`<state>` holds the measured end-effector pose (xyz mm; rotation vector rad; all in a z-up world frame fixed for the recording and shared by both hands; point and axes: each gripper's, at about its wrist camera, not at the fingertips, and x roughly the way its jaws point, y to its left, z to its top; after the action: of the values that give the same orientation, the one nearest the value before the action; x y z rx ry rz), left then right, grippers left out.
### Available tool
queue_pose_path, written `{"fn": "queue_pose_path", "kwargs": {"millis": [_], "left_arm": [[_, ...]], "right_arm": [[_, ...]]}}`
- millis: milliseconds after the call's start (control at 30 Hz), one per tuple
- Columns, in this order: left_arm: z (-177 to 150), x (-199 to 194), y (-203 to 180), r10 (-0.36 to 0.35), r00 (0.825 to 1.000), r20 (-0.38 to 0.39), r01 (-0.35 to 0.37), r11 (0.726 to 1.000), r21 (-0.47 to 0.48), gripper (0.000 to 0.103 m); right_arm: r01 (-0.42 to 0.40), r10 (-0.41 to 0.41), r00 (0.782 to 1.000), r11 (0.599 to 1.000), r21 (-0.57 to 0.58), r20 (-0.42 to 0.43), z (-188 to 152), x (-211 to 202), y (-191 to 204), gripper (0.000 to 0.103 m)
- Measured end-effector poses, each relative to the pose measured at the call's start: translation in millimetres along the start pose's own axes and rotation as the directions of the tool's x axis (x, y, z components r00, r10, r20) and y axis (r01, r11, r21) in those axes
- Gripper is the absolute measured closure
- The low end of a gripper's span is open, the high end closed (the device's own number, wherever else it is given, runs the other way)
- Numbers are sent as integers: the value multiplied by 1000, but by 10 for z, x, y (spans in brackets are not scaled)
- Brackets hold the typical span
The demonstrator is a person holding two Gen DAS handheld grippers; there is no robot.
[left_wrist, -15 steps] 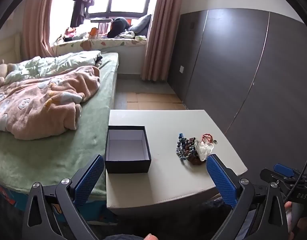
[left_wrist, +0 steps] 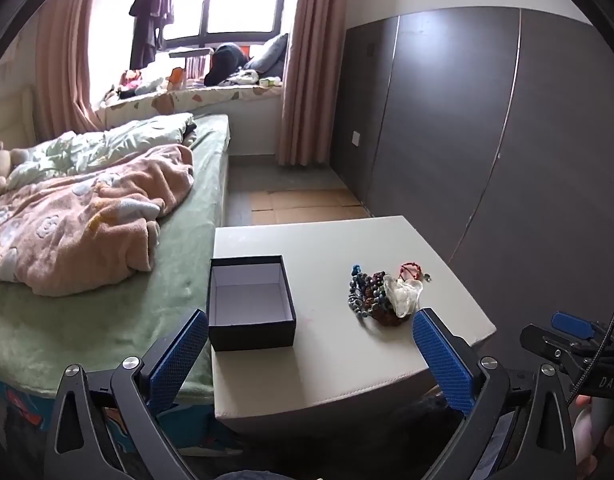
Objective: Organize jewelry
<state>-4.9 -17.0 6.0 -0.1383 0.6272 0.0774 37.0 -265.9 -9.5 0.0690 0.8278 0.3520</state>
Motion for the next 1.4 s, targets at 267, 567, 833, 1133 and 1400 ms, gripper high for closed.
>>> {"fn": "queue_pose_path", "kwargs": {"millis": [267, 567, 833, 1133, 1400], "left_arm": [[-9, 18, -4, 6, 1000, -7, -6, 1000, 8, 1], [0, -3, -10, -3, 1000, -1, 3, 1000, 12, 1], [-5, -25, -43, -3, 1000, 13, 2, 1000, 23, 1], [-7, -59, -23, -13, 1000, 28, 13, 1000, 18, 1], [-16, -61, -32, -13, 1000, 22, 13, 1000, 21, 1]], "right_arm": [[12, -12, 1000, 1000, -1, 16, -32, -57, 104, 0], [22, -21, 999, 999, -27, 35, -55, -92, 157, 0], [30, -29, 999, 999, -34, 24, -59, -57, 185, 0], [67, -65, 997, 997, -48, 34, -76, -84, 225, 0], [73, -71, 996, 996, -41, 45, -85, -124, 200, 0]]}}
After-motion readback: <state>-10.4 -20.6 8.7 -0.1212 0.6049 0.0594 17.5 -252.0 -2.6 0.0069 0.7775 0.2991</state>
